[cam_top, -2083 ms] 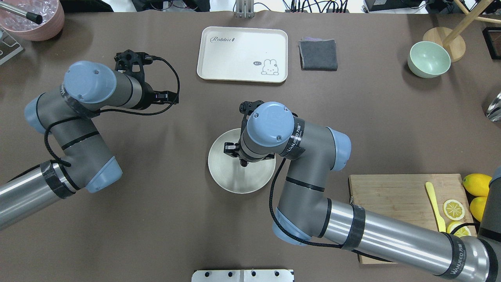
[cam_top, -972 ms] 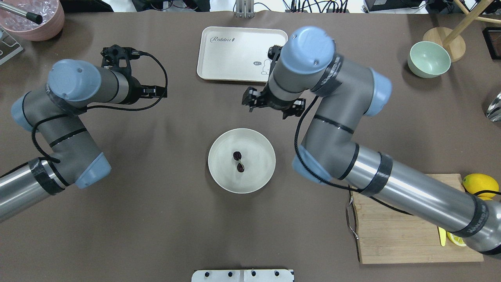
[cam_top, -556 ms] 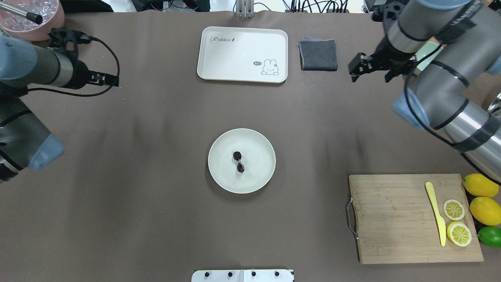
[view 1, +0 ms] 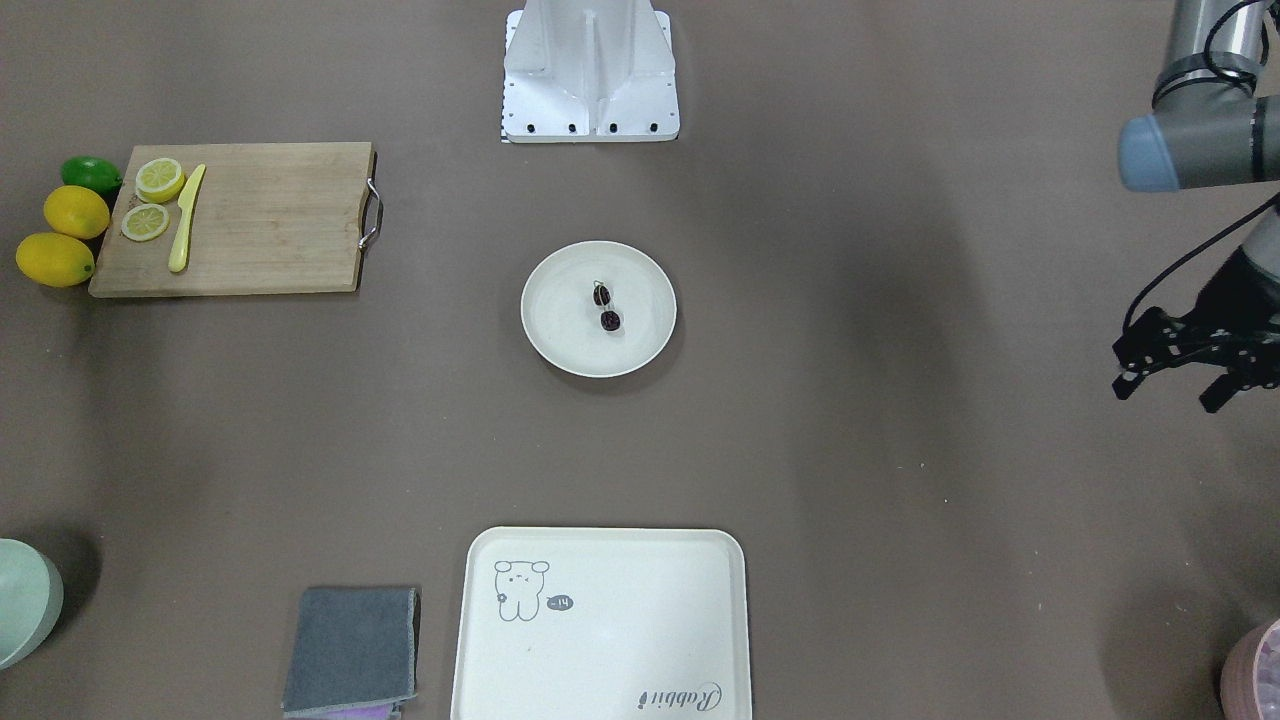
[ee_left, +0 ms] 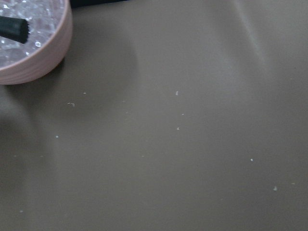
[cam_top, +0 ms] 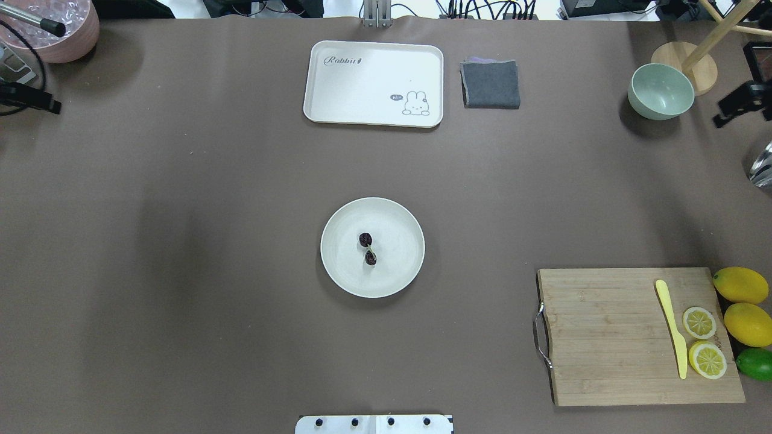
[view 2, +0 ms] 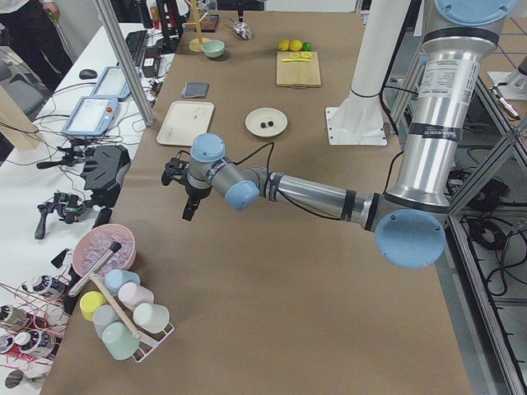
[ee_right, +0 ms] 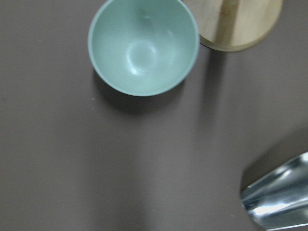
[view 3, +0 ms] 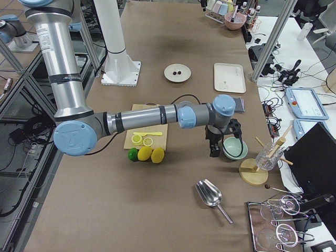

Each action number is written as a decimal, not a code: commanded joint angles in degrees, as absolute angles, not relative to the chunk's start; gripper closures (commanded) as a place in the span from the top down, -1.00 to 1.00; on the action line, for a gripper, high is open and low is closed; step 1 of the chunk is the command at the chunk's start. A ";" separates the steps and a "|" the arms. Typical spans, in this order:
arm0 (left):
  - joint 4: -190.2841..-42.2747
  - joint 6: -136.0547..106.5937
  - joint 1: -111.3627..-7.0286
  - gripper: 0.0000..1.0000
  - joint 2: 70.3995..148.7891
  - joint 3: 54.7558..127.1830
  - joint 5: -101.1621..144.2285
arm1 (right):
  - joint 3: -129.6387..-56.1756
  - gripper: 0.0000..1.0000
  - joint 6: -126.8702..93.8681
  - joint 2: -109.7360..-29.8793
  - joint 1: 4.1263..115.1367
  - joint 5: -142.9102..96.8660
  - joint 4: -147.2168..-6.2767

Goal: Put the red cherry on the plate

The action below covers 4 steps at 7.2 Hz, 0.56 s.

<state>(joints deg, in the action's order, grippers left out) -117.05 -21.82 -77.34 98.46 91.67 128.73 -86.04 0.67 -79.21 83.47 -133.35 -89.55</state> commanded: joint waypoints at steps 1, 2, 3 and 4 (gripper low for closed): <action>-107.71 -4.90 -85.14 0.96 94.51 91.15 130.26 | -77.89 1.00 11.77 -81.28 92.86 -134.12 -89.47; -107.49 -3.09 -86.99 0.96 93.00 89.66 130.69 | -78.31 1.00 11.69 -83.21 95.95 -134.38 -89.30; -107.75 -3.08 -87.79 0.96 90.47 89.39 130.87 | -78.48 1.00 11.69 -83.32 96.93 -134.65 -89.47; -107.58 -3.08 -89.63 0.96 89.74 89.65 130.87 | -78.49 1.00 11.34 -83.49 97.03 -135.00 -89.47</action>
